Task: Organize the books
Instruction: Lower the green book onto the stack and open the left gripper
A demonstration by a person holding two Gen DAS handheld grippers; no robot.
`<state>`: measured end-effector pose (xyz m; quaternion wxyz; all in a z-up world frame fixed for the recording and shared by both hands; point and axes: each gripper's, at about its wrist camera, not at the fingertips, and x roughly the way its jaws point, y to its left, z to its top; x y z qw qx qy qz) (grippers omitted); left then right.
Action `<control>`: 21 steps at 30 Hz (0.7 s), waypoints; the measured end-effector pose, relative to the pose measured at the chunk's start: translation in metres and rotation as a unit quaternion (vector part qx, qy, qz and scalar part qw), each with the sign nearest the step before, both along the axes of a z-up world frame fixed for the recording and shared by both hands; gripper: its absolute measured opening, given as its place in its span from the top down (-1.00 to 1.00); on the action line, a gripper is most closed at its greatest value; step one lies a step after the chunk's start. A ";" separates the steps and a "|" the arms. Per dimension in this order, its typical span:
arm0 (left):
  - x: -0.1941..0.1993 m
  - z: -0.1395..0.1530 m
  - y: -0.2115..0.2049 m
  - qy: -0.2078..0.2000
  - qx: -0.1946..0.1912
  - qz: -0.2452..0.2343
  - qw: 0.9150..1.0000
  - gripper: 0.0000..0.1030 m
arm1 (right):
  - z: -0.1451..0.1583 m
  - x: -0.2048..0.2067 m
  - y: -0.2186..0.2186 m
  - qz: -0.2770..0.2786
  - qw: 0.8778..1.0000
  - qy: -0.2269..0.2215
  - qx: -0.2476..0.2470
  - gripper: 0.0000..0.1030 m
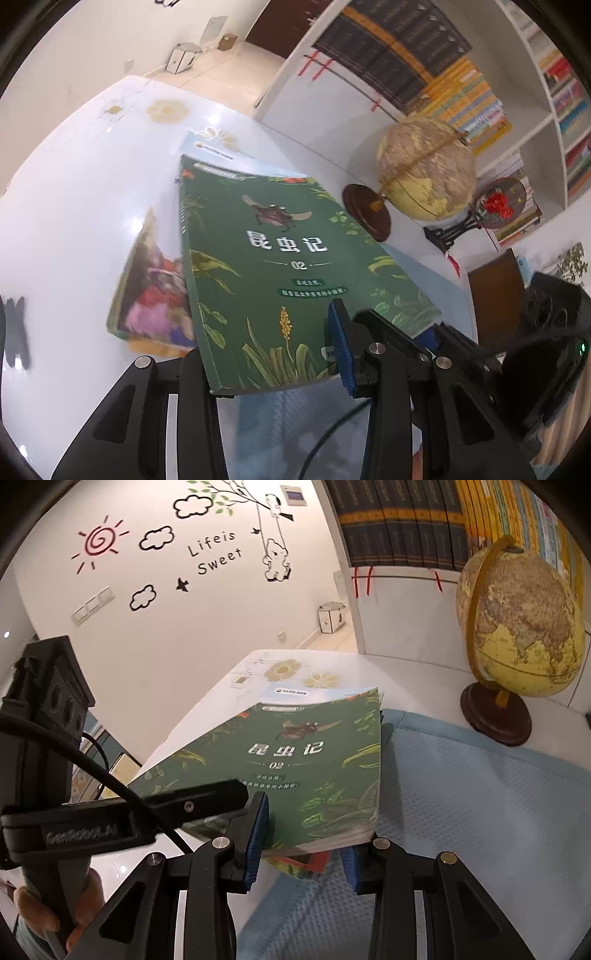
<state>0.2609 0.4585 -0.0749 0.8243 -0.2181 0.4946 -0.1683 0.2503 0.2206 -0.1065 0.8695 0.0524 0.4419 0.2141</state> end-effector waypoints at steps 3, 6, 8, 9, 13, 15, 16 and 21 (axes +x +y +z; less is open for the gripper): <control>0.007 -0.010 0.013 0.021 -0.005 0.000 1.000 0.32 | -0.006 0.004 0.010 -0.011 1.000 0.008 0.001 0.34; 0.009 -0.015 0.023 0.032 0.004 0.002 0.999 0.26 | -0.013 0.003 0.014 -0.021 1.000 0.019 0.001 0.34; 0.009 -0.019 0.032 0.038 0.015 0.013 0.999 0.22 | -0.017 0.005 0.017 -0.023 0.999 0.028 0.002 0.34; 0.007 -0.021 0.038 0.043 0.014 0.023 0.999 0.22 | -0.019 0.007 0.016 -0.023 0.999 0.033 0.003 0.33; -0.001 -0.025 0.061 0.050 0.013 0.067 0.996 0.22 | -0.026 0.007 0.022 -0.003 0.999 0.051 -0.001 0.33; -0.005 -0.024 0.067 0.045 0.010 0.082 0.996 0.22 | -0.030 0.005 0.025 0.020 0.998 0.062 -0.003 0.33; -0.008 -0.023 0.069 0.042 0.012 0.089 0.995 0.22 | -0.033 0.003 0.027 0.032 0.997 0.068 -0.004 0.28; -0.027 -0.017 0.053 0.036 0.027 0.090 0.995 0.22 | -0.039 -0.012 0.010 0.082 0.993 0.079 -0.035 0.24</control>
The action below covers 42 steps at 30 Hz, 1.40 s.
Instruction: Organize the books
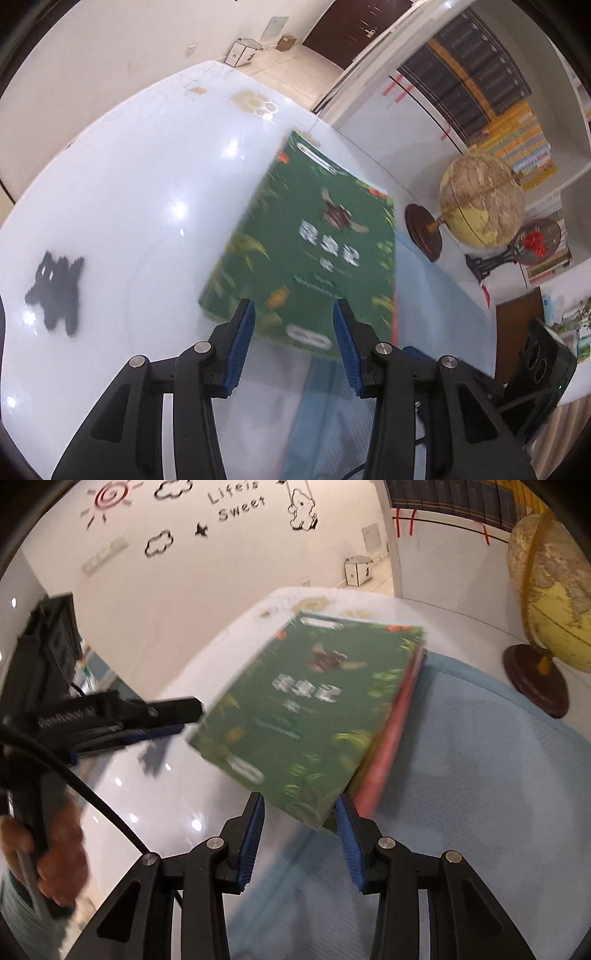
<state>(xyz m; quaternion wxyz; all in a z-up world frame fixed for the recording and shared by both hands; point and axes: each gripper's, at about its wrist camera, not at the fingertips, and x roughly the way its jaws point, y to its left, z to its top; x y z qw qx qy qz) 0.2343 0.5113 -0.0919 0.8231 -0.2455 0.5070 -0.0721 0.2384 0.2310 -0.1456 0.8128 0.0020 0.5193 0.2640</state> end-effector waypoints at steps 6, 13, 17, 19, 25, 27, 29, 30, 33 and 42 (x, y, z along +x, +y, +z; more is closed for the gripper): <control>-0.039 0.027 -0.081 -0.038 0.044 -0.031 0.998 0.22 | 0.019 -0.040 -0.079 -0.029 0.999 -0.022 -0.038 -0.19; -0.111 0.056 -0.248 -0.060 0.027 -0.097 0.993 0.17 | 0.046 -0.107 -0.244 -0.156 0.986 0.006 -0.059 -0.21; -0.144 0.075 -0.352 -0.064 0.029 -0.126 0.990 0.17 | 0.054 -0.146 -0.336 -0.265 0.957 0.058 -0.106 -0.44; -0.154 0.088 -0.401 -0.071 0.049 -0.143 0.986 0.17 | 0.064 -0.169 -0.389 -0.304 0.943 0.060 -0.120 -0.44; -0.182 0.138 -0.502 -0.079 0.052 -0.142 0.985 0.12 | 0.127 -0.212 -0.488 -0.353 0.921 -0.048 -0.156 -0.44; -0.194 0.159 -0.518 -0.104 0.071 -0.124 0.984 0.06 | 0.157 -0.228 -0.511 -0.368 0.909 -0.108 -0.161 -0.44; -0.204 0.181 -0.537 -0.135 0.119 -0.109 0.978 -0.42 | 0.186 -0.239 -0.527 -0.377 0.903 -0.153 -0.140 -0.53; -0.206 0.188 -0.546 -0.147 0.143 -0.101 0.974 -0.79 | 0.198 -0.248 -0.534 -0.378 0.901 -0.171 -0.122 -0.71; -0.219 0.201 -0.558 -0.194 0.186 -0.066 0.961 -0.87 | 0.220 -0.264 -0.540 -0.382 0.893 -0.218 -0.095 -0.89; -0.224 0.167 -0.541 -0.141 0.192 0.015 0.971 -0.87 | 0.189 -0.256 -0.529 -0.338 0.916 -0.176 -0.128 -0.89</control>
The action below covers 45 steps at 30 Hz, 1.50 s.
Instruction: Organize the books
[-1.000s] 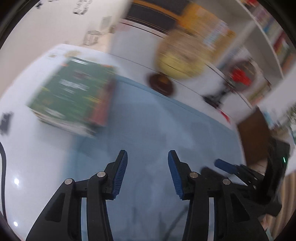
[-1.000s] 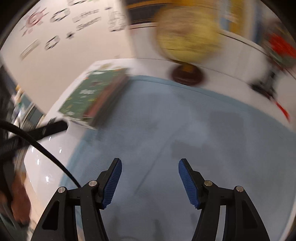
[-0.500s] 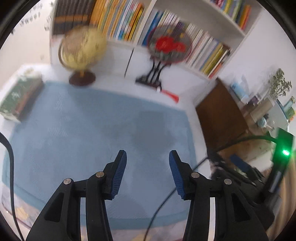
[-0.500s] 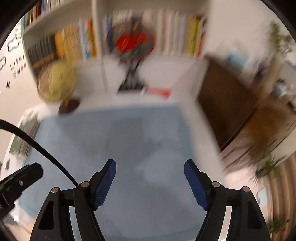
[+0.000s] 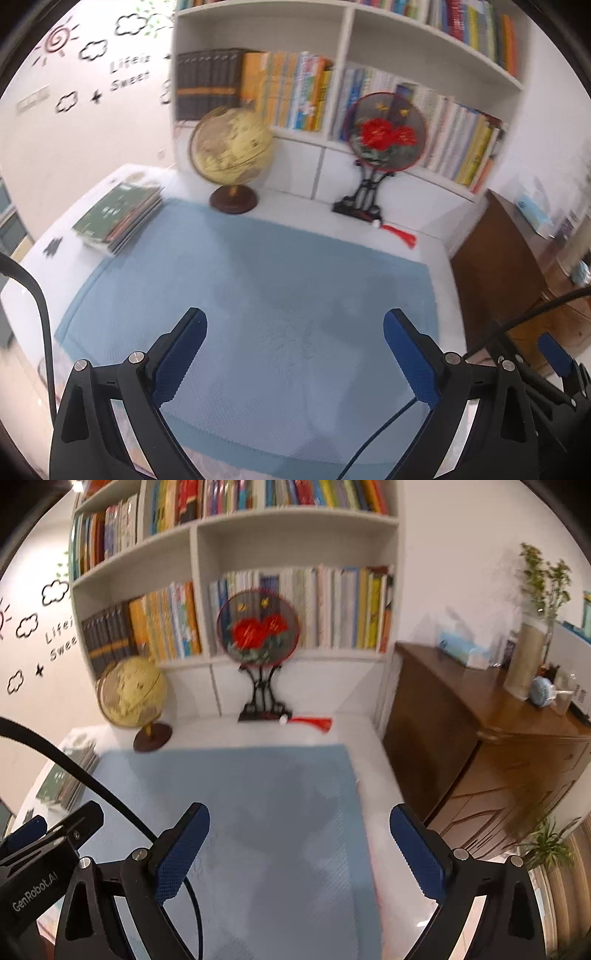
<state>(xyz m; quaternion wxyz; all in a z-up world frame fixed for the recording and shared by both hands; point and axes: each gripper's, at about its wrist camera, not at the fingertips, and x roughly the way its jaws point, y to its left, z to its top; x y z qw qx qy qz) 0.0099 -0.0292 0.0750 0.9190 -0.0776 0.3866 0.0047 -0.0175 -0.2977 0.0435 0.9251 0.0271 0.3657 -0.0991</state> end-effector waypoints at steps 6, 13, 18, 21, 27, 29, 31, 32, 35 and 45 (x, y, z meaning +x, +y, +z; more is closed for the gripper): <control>0.003 -0.004 -0.005 0.014 0.045 0.005 0.999 -0.87 | -0.011 0.001 0.009 0.022 1.000 0.011 -0.008 -0.89; -0.002 -0.001 -0.009 0.006 0.057 0.008 0.998 -0.87 | -0.008 0.000 0.009 0.025 1.000 0.006 -0.007 -0.89; -0.004 0.003 -0.014 -0.020 0.105 0.004 0.994 -0.88 | -0.009 0.002 0.008 0.031 0.999 0.012 -0.002 -0.89; -0.004 0.009 -0.010 -0.032 0.129 0.002 0.991 -0.90 | -0.010 0.002 0.008 0.034 0.999 0.014 0.005 -0.89; -0.008 0.014 -0.008 -0.041 0.159 0.004 0.986 -0.98 | -0.011 0.002 0.012 0.038 0.999 0.019 0.002 -0.89; -0.007 0.012 -0.007 -0.033 0.160 0.001 0.987 -0.98 | -0.011 0.002 0.013 0.040 0.999 0.021 0.001 -0.89; -0.005 0.010 -0.005 -0.020 0.143 -0.012 0.989 -0.98 | -0.012 0.002 0.014 0.041 0.999 0.022 0.001 -0.89; -0.005 0.009 -0.004 -0.015 0.138 -0.014 0.990 -0.98 | -0.012 0.001 0.014 0.041 0.999 0.023 0.001 -0.89; -0.005 0.007 -0.007 -0.017 0.145 -0.016 0.989 -0.98 | -0.014 0.000 0.014 0.040 0.999 0.026 -0.001 -0.89; -0.010 0.013 -0.015 -0.034 0.137 -0.034 0.989 -0.98 | -0.017 0.002 0.008 0.034 0.999 0.029 0.003 -0.89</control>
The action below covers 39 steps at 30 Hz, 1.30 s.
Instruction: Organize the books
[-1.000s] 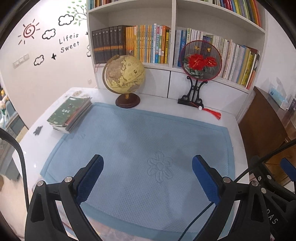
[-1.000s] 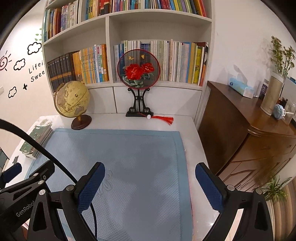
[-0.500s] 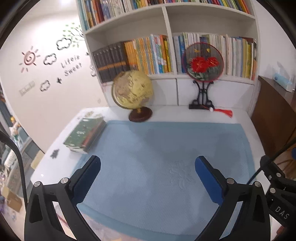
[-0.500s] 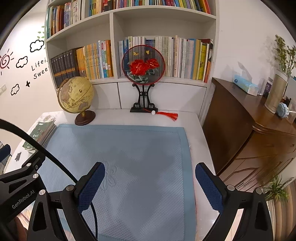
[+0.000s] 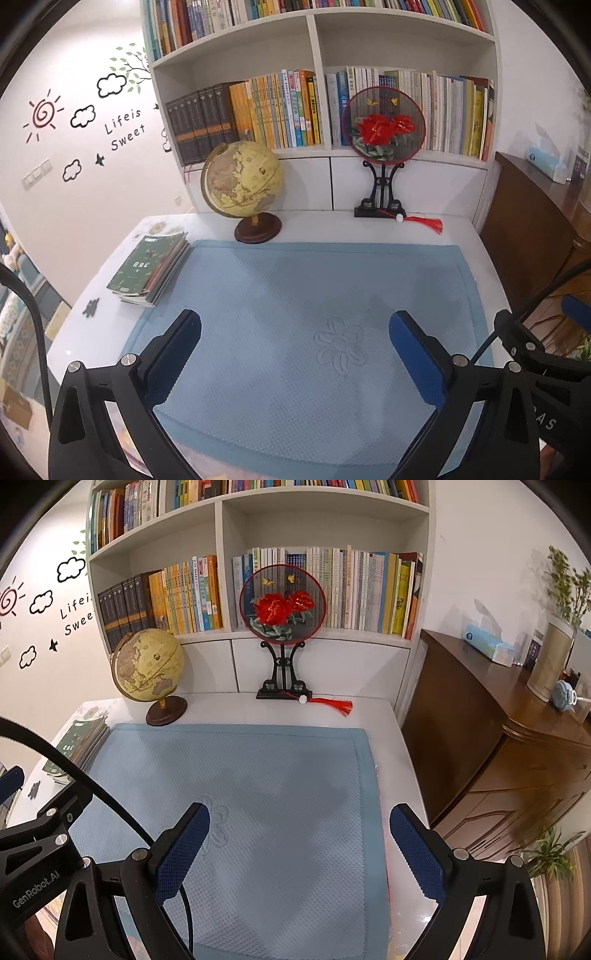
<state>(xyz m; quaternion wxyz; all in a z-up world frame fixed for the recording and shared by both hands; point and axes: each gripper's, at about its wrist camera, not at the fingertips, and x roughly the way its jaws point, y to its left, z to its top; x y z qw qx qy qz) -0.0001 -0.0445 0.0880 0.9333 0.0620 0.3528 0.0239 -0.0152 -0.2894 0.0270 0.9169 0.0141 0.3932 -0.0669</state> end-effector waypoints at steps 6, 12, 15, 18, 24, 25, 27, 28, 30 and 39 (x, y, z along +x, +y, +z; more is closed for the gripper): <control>0.003 -0.005 -0.004 0.016 0.007 0.001 1.000 -0.98 | -0.003 0.000 -0.003 -0.001 1.000 0.005 0.004 -0.89; 0.000 0.001 -0.003 0.010 -0.003 0.006 1.000 -0.98 | -0.003 -0.001 -0.005 -0.002 1.000 0.006 0.007 -0.89; -0.001 0.003 0.003 0.002 -0.016 0.014 1.000 -0.98 | -0.004 -0.001 -0.005 0.000 1.000 0.006 0.008 -0.89; 0.001 0.002 0.000 0.004 0.007 0.017 1.000 -0.98 | -0.005 -0.001 -0.004 0.002 1.000 0.008 0.003 -0.89; 0.000 -0.007 -0.008 0.019 0.023 0.022 0.999 -0.98 | -0.010 0.001 -0.002 0.005 1.000 0.019 0.005 -0.89; 0.001 -0.009 -0.008 0.024 0.017 0.023 0.999 -0.98 | -0.011 0.001 -0.002 0.005 1.000 0.020 0.005 -0.89; 0.002 -0.010 -0.005 0.032 0.003 0.023 0.999 -0.98 | -0.011 0.001 -0.002 0.004 1.000 0.020 0.003 -0.89; 0.002 -0.010 -0.004 0.036 -0.005 0.021 0.999 -0.98 | -0.011 0.001 -0.002 0.005 1.000 0.020 0.005 -0.89; 0.004 -0.012 -0.001 0.040 -0.012 0.017 0.999 -0.98 | -0.011 0.002 -0.002 0.004 1.000 0.019 0.006 -0.89; 0.002 -0.012 -0.002 0.036 -0.001 0.015 0.999 -0.98 | -0.013 0.002 -0.001 0.006 1.000 0.025 0.007 -0.89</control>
